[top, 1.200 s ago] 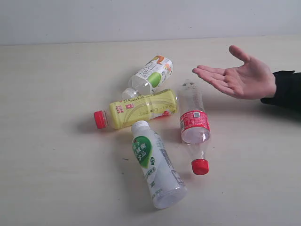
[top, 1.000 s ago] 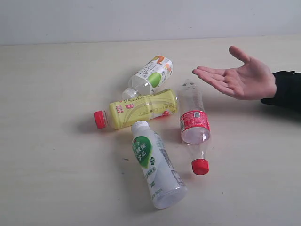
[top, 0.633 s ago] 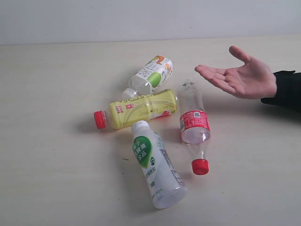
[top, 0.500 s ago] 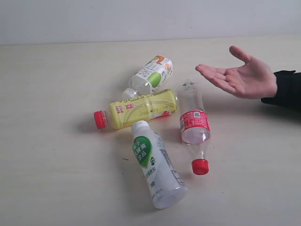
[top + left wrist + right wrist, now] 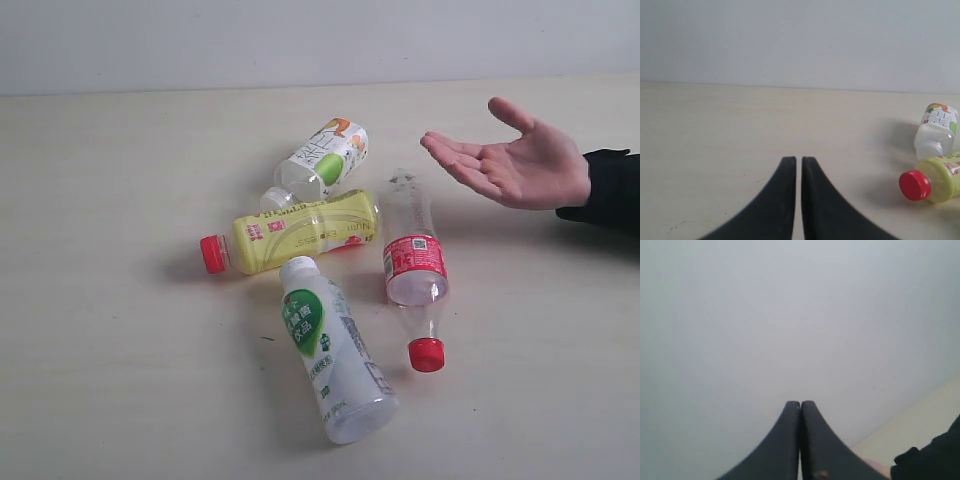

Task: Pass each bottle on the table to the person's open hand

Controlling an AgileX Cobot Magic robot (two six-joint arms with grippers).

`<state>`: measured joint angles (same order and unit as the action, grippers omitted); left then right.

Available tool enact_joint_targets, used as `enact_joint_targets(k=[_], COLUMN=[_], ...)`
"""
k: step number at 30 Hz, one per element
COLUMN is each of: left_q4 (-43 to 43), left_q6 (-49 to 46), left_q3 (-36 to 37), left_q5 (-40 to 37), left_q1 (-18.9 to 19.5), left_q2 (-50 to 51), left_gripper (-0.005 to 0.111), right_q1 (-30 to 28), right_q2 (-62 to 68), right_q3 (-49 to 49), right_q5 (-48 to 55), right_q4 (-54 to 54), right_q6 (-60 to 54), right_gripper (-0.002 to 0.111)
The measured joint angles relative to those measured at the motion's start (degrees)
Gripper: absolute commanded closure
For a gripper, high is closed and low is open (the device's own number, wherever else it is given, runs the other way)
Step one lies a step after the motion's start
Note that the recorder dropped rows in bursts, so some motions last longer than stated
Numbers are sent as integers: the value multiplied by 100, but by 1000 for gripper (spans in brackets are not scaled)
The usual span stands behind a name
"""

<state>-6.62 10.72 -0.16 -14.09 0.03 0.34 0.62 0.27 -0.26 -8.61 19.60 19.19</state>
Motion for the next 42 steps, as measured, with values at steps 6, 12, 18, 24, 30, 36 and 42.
enact_joint_targets(k=[6,12,18,24,30,36,42], left_q4=[0,0,0,0,0,0,0], left_q6=[0,0,0,0,0,0,0], left_q3=[0,0,0,0,0,0,0], left_q5=[0,0,0,0,0,0,0], left_q1=[0,0,0,0,0,0,0], left_q2=[0,0,0,0,0,0,0], left_gripper=[100,100,100,100,100,100,100], right_q1=[0,0,245,687,1093,2071,3345], right_q2=[97,1155,2507,3978,5195,6073,7263], right_q3=[-896,-2349,-3324,-4280,-4964,-5301,-5681], right_q5=[-43,932,2598,4790,6340,6674,6747], right_q4=[-1017,-2451,-1515,340,448,-295,-1085], right_q6=[777,1136,-1323,-3779,-4018,-3338,-2309], right_gripper=[108,108,108,108,108,108,107])
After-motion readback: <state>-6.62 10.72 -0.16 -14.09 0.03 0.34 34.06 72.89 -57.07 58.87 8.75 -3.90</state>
